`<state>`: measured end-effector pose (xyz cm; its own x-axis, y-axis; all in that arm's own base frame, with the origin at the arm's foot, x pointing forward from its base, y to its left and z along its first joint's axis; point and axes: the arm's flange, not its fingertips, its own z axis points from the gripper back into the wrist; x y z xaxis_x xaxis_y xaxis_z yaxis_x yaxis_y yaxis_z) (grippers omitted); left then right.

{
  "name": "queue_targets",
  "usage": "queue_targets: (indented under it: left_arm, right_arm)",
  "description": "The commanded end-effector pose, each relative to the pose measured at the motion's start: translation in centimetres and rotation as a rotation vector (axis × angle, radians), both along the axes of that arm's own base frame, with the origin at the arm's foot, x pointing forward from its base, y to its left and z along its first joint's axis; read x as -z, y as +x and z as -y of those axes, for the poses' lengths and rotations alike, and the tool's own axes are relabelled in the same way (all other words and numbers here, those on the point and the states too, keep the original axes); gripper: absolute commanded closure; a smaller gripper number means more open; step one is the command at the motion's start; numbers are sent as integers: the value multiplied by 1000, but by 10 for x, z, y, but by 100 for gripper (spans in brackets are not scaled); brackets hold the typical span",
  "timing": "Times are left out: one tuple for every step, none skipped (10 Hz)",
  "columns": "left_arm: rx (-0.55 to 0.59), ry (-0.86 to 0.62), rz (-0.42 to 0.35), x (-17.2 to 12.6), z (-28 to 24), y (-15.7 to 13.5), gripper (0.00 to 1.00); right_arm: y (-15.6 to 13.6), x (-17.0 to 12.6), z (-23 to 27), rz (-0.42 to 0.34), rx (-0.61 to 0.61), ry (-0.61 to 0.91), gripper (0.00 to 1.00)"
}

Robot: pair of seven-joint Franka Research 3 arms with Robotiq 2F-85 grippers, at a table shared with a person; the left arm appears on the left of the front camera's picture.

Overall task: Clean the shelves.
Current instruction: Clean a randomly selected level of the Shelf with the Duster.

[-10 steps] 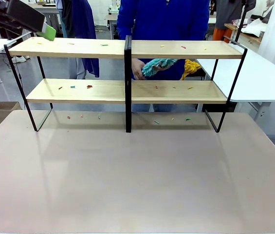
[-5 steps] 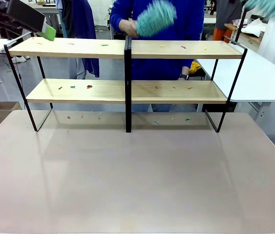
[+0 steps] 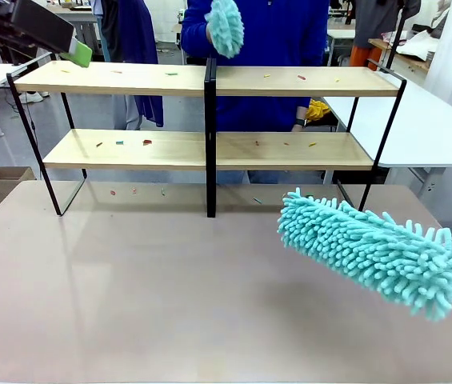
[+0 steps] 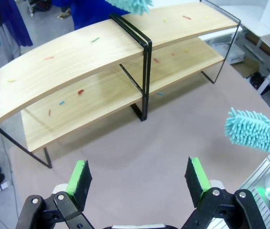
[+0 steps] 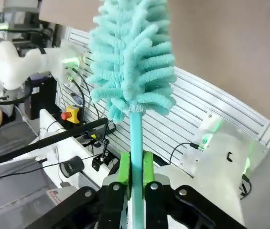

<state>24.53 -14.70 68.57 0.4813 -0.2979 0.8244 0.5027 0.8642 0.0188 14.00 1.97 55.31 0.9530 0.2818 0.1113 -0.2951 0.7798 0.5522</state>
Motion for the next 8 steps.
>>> queue_targets:
  left_arm:
    - [8, -10, 2, 0, -1, 1, 0]
    - [8, -10, 2, 0, -1, 1, 0]
    - [8, -10, 2, 0, -1, 1, 0]
    - [8, -10, 2, 0, -1, 1, 0]
    - [8, -10, 2, 0, -1, 1, 0]
    - [8, -10, 2, 0, -1, 1, 0]
    - [8, -10, 2, 0, -1, 1, 0]
    - [8, -10, 2, 0, -1, 1, 0]
  right_arm:
    - [6, -13, 6, 2, 17, 58, 88]
    - [0, 0, 0, 0, 0, 0, 88]
    - [6, 0, -6, 78, 66, -16, 88]
    - [26, 5, -18, 110, 61, 10, 88]
    - [51, 8, -32, 124, 40, 51, 88]
    - [77, 10, -41, 133, 44, 56, 88]
    - [100, 12, -48, 98, 34, 65, 88]
    - [118, 16, -52, 97, 54, 63, 88]
